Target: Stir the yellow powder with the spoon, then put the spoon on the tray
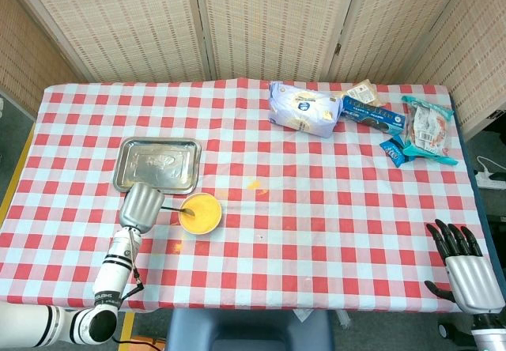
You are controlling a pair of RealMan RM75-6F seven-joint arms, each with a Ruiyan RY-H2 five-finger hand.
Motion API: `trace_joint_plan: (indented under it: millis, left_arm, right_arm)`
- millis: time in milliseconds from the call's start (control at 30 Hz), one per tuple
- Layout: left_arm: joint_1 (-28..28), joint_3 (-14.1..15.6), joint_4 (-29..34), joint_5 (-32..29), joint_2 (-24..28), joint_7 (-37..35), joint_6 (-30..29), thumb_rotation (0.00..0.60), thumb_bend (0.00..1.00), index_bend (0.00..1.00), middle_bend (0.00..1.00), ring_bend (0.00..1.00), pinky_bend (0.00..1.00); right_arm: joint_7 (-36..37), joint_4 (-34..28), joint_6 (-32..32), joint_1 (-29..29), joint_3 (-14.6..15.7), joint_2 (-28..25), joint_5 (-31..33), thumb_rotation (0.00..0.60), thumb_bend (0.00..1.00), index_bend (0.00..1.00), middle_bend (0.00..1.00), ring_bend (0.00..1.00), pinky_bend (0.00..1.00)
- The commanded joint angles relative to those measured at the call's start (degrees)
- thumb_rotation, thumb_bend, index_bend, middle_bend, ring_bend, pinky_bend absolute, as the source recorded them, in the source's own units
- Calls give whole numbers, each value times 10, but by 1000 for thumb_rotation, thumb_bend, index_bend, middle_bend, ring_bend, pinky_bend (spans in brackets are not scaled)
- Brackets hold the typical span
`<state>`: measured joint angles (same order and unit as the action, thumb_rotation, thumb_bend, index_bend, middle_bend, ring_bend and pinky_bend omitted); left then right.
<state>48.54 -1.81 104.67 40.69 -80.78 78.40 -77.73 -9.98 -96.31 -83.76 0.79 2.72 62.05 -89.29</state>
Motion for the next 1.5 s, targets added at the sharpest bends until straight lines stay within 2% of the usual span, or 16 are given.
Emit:
trace_joint_plan:
  millis: [33, 267, 467, 633, 900, 1500]
  left_arm:
    - [-4, 6, 23, 4, 12, -9, -3, 600, 975, 870, 1000, 1000, 1000]
    - [-11, 16, 53, 47, 24, -26, -21, 600, 973, 870, 1000, 1000, 1000]
    - [-15, 1, 28, 96, 3, -65, -33, 600, 968, 870, 1000, 1000, 1000]
    - [-8, -17, -8, 85, -16, -80, -15, 600, 962, 870, 1000, 1000, 1000]
    - [5, -30, -62, 63, -38, -80, 16, 600, 959, 870, 1000, 1000, 1000]
    - [0, -8, -88, 83, -49, -69, 21, 600, 955, 870, 1000, 1000, 1000]
  right_arm:
    - [0, 0, -2, 1, 1, 0, -3, 600, 30, 0, 0, 0, 0]
    - [2, -1, 0, 0, 5, -1, -10, 600, 31, 0, 0, 0, 0]
    - [5, 0, -4, 2, 5, -2, -14, 600, 30, 0, 0, 0, 0]
    - [6, 1, 0, 0, 1, -2, -5, 600, 31, 0, 0, 0, 0]
    - [8, 1, 5, -1, -4, -2, 7, 600, 31, 0, 0, 0, 0]
    - [3, -1, 4, -2, -5, -1, 8, 600, 31, 0, 0, 0, 0]
